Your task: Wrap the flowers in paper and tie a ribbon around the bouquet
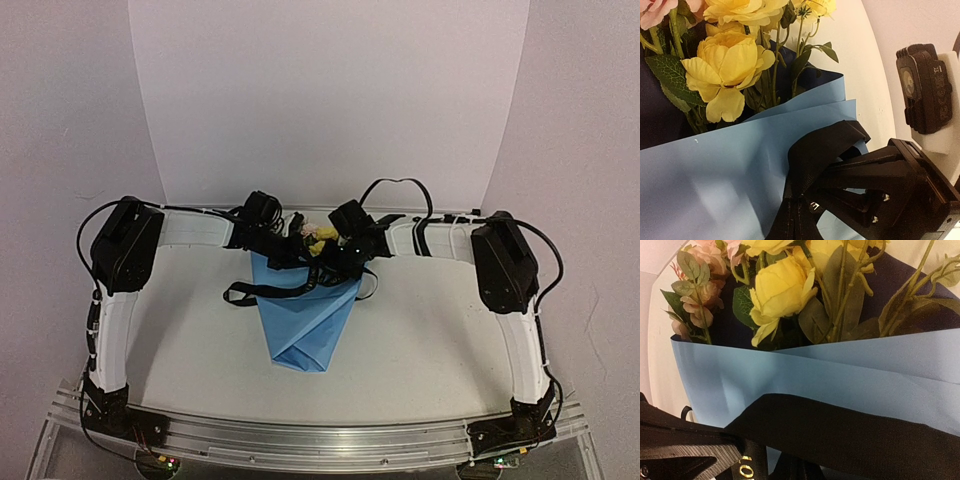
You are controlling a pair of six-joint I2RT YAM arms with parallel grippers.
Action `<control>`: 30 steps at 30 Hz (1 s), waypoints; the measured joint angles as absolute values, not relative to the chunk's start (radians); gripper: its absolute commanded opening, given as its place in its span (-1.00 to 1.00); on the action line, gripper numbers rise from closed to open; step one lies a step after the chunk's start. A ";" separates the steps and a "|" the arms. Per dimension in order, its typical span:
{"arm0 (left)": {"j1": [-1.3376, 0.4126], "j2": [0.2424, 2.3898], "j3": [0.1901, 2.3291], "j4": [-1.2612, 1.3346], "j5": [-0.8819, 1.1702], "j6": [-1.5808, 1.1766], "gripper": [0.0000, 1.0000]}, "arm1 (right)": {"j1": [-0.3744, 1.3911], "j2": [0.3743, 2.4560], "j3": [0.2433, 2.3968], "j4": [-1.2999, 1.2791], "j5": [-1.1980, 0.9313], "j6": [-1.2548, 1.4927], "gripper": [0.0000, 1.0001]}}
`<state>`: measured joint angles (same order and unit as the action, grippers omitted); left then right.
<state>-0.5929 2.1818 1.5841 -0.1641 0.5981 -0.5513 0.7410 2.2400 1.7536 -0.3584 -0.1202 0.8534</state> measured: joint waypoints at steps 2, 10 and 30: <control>-0.591 2.182 1.584 -0.164 0.597 -0.553 -0.99 | 0.740 2.219 1.730 -0.359 -0.124 0.848 -1.00; -0.582 2.201 1.584 -0.165 0.591 -0.560 -1.00 | 0.740 2.053 1.621 -0.360 -0.171 0.814 -1.00; -0.578 1.984 1.449 -0.251 0.454 -0.505 0.20 | 0.740 1.939 1.464 -0.360 -0.257 0.749 -1.00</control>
<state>-0.5785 1.9836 1.4486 -0.2514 0.4539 -0.5051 0.7399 1.9388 1.4635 -0.3599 -0.2566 0.7486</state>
